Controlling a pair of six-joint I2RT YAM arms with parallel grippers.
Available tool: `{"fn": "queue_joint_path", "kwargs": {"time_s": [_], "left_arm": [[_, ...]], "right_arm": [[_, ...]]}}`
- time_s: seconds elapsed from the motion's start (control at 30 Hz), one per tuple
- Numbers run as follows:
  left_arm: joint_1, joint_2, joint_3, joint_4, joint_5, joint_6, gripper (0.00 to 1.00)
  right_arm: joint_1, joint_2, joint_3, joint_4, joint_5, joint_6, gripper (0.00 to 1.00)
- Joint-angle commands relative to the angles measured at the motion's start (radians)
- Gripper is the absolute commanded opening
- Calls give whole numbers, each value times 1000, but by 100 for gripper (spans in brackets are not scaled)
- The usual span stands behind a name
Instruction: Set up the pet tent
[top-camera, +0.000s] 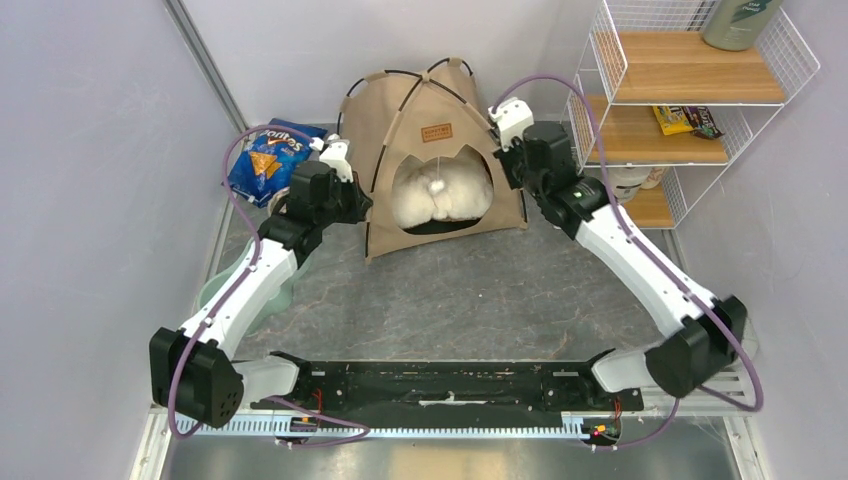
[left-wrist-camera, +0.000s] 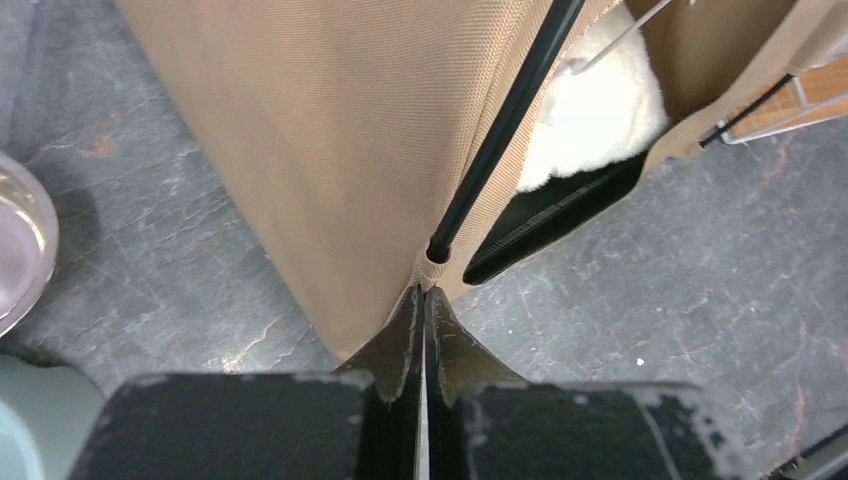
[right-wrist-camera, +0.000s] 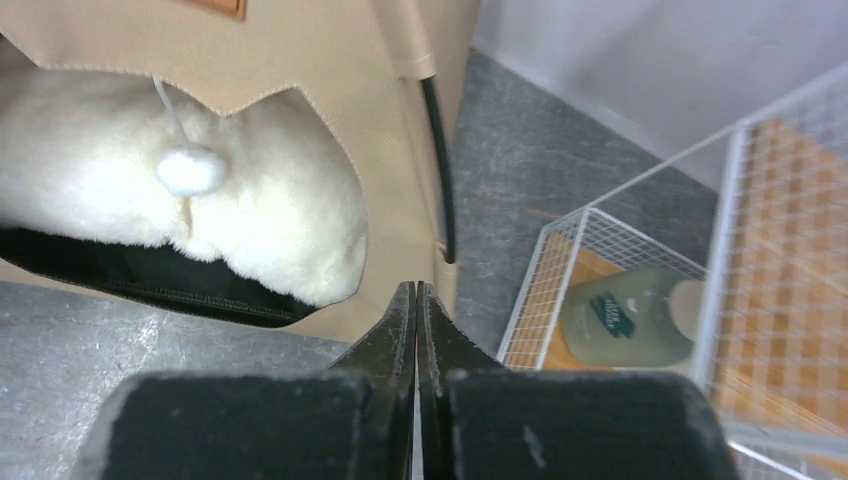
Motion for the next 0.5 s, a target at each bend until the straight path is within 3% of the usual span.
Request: {"fn": "queue_joint_path", "kwargs": {"time_s": [0.0,0.13,0.2,0.33,0.47], "left_arm": [[1,-25,50,47,101,-30,2],[-1,-19,50,38,61,-33,2],[0,-24,41,31,15,-26,2],[-1,-45,8,47,-39,-8,2],[-1,-46,-1,52,-62,7,2]], "right_arm": [[0,-116,-18,13,82,-18,1],[0,-79,-3,14,90,-39,52],[-4,-40,10,35,82,-44,66],[-26,74,72,79,24,-50,67],[-41,182,148,108,-1,-74,56]]}}
